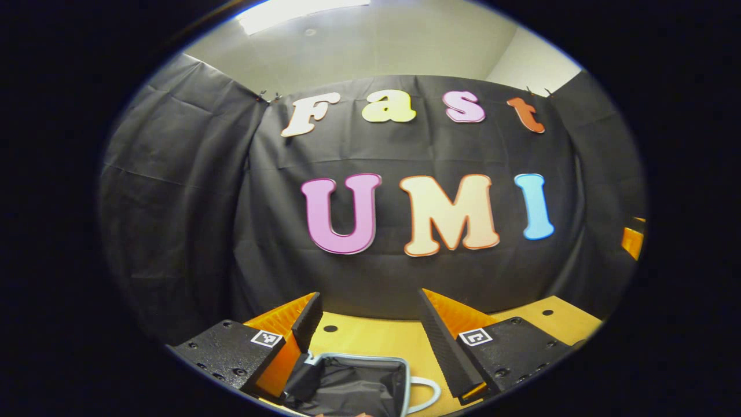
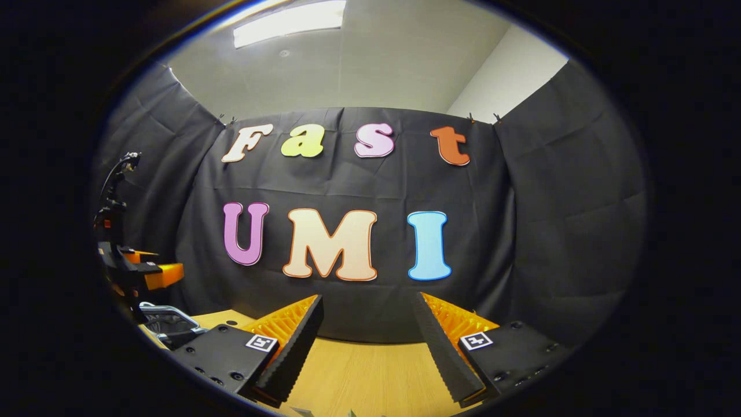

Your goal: First open the suitcase, pack the skin care products into it, and then close the suitcase.

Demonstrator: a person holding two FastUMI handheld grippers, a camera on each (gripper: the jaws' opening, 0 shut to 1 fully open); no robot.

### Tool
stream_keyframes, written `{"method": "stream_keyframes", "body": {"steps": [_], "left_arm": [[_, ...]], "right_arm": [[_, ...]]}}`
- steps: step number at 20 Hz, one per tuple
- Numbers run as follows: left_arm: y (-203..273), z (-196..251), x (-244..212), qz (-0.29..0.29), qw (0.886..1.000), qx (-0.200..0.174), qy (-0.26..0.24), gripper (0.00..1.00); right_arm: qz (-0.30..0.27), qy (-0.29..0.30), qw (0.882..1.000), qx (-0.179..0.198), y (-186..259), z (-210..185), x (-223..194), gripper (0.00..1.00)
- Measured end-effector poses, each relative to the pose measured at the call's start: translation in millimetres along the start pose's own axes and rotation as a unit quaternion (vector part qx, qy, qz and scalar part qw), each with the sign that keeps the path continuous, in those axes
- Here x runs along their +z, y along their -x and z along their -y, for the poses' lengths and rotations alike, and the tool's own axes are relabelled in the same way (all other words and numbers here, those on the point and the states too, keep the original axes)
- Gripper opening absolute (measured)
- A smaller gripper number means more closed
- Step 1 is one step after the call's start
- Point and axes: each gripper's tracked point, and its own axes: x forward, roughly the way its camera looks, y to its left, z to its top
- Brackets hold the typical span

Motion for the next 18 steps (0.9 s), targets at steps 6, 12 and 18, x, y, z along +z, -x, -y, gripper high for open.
{"method": "stream_keyframes", "body": {"steps": [6,12,18], "left_arm": [[21,83,-37,-0.035,0.997,-0.067,0.014,0.94],[47,153,-88,-0.092,0.988,-0.126,-0.006,0.95],[66,201,-137,-0.154,0.973,-0.172,-0.001,0.95]], "right_arm": [[-0.007,-0.001,1.0,0.008,10,25,-8,1.0],[-0.02,0.007,1.0,0.018,19,42,-16,1.0],[-0.029,0.012,0.999,0.022,26,53,-21,0.99]]}}
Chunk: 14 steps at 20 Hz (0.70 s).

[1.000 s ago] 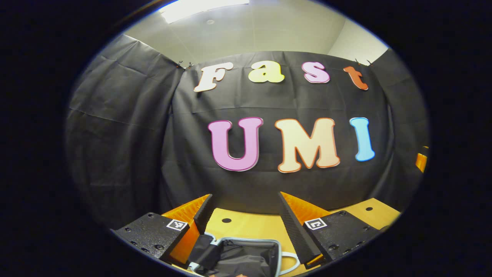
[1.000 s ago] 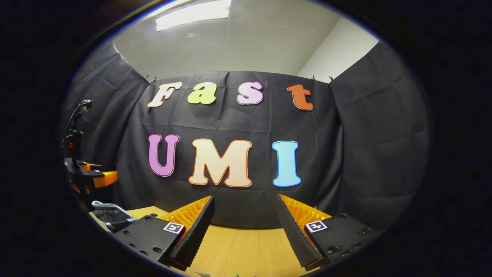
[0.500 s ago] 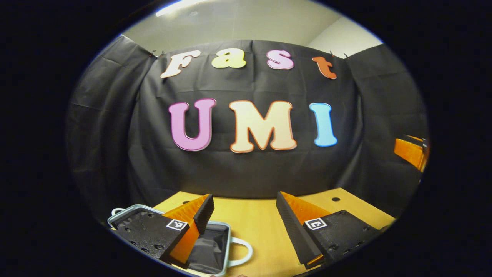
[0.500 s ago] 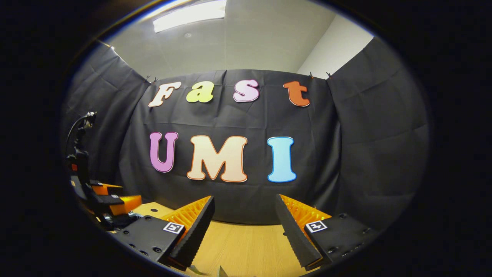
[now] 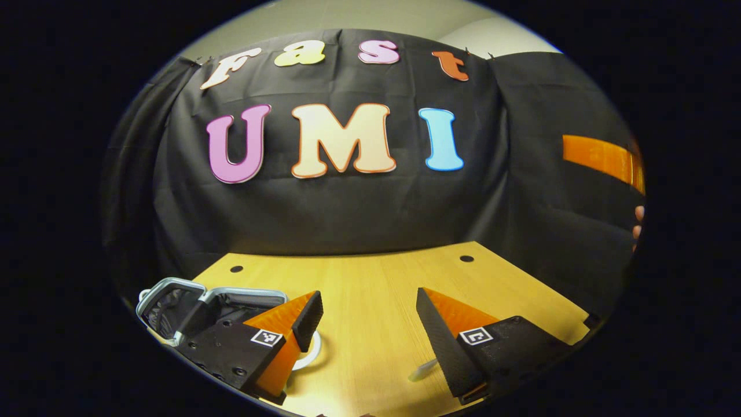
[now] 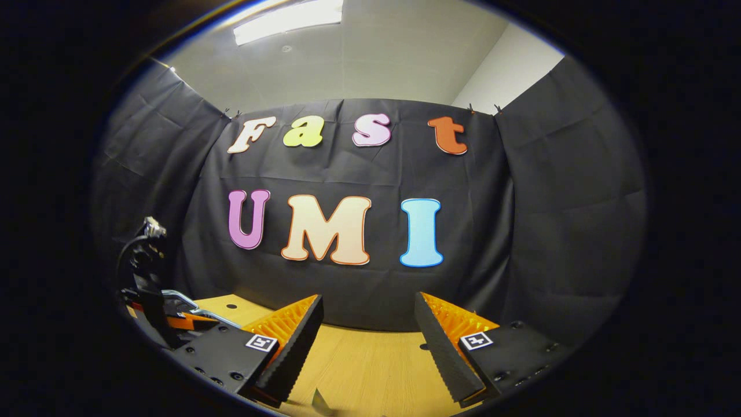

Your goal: First open the suitcase, pack the skin care products into it, and then close the suitcase.

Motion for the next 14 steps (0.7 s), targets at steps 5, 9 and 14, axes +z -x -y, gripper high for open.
{"method": "stream_keyframes", "body": {"steps": [5,9,14], "left_arm": [[-5,37,-46,-0.057,0.997,-0.048,0.022,0.95],[-11,56,-80,-0.092,0.993,-0.072,0.026,0.94],[-18,67,-129,-0.15,0.985,-0.076,0.036,0.65]], "right_arm": [[-0.013,0.003,1.0,-0.004,4,9,-10,0.98],[-0.025,0.014,1.0,-0.006,5,14,-18,0.98],[-0.039,0.028,0.999,-0.005,10,16,-27,0.98]]}}
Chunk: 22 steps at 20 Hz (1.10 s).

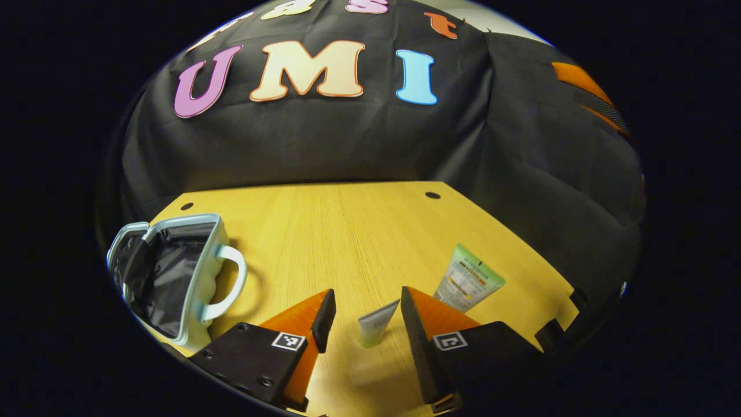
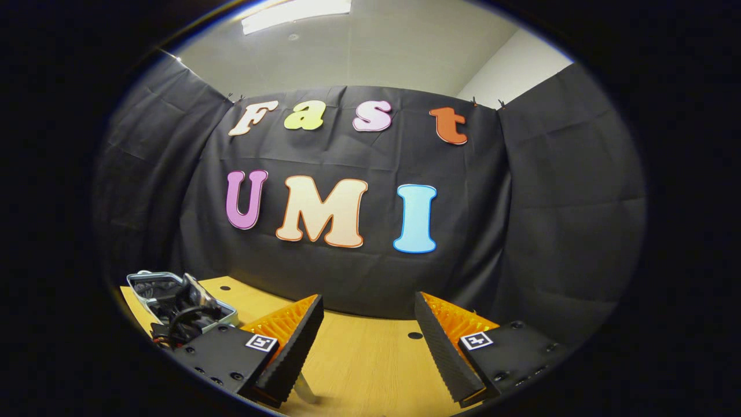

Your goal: First open the suitcase, pack the skin care products into it, and then close the suitcase.

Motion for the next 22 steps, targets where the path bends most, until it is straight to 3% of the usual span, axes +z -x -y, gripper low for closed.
{"method": "stream_keyframes", "body": {"steps": [3,5,6,8,15,22], "left_arm": [[-11,-3,-29,-0.036,0.999,0.002,-0.006,0.55],[-18,-3,-40,-0.047,0.999,0.006,-0.009,0.41],[-19,-6,-41,-0.051,0.999,0.014,-0.011,0.27],[-23,-4,-40,-0.051,0.999,0.006,-0.005,0.19],[0,-20,-7,-0.041,0.999,0.017,0.02,0.15],[48,-45,52,0.0,0.998,0.05,0.03,0.15]], "right_arm": [[-0.01,0.009,1.0,0.0,3,-2,-8,0.98],[-0.019,0.009,1.0,0.007,4,-9,-16,0.99],[-0.024,0.01,1.0,0.011,5,-12,-21,1.0],[-0.035,0.013,0.999,0.019,5,-18,-32,0.99],[-0.084,0.001,0.994,0.068,0,-56,-94,0.98],[-0.171,0.0,0.978,0.122,2,-101,-189,0.99]]}}
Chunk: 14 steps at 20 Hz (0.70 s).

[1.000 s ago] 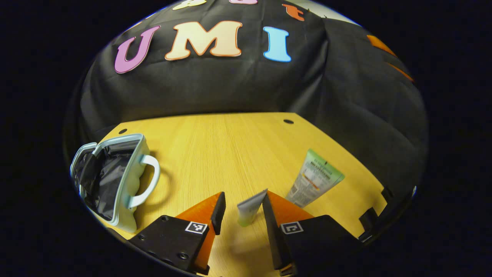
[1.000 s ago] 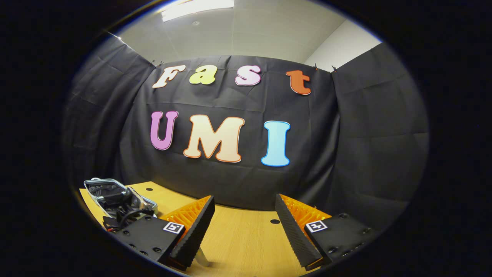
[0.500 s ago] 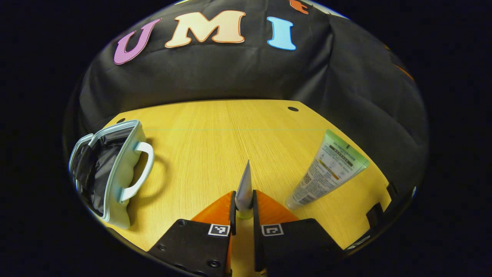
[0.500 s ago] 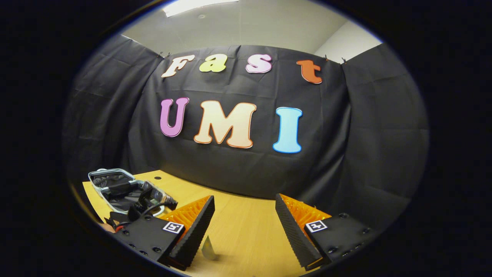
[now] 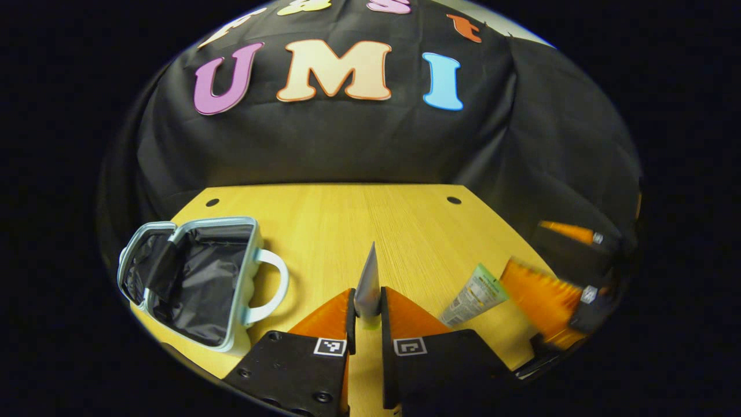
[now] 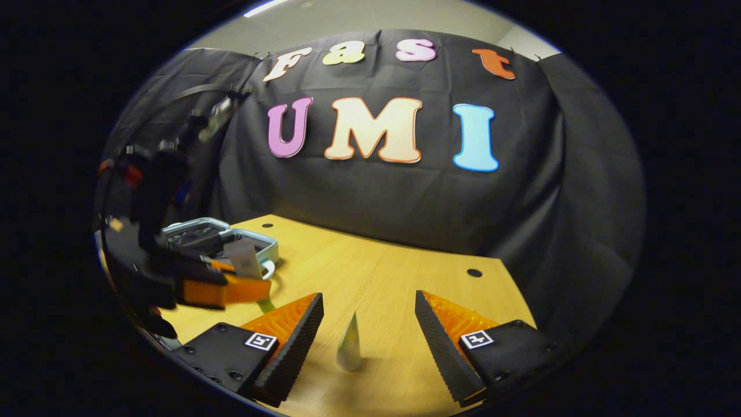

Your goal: First open the suitcase, pack the skin care products into it, and then close the suitcase.

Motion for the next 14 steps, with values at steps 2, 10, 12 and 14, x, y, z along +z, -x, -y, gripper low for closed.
{"method": "stream_keyframes", "body": {"steps": [2,10,12,14], "left_arm": [[12,-9,14,0.012,1.0,0.013,0.007,0.15],[53,-49,33,0.032,0.997,0.068,0.014,0.15],[58,-59,33,0.031,0.996,0.079,0.02,0.15],[63,-70,33,0.033,0.995,0.089,0.026,0.15]], "right_arm": [[-0.017,0.005,1.0,0.01,-8,-7,-21,0.99],[-0.089,0.014,0.996,0.011,-36,-15,-98,0.7],[-0.109,0.012,0.994,0.012,-43,-17,-113,0.62],[-0.118,0.001,0.993,0.015,-45,-19,-115,0.54]]}}
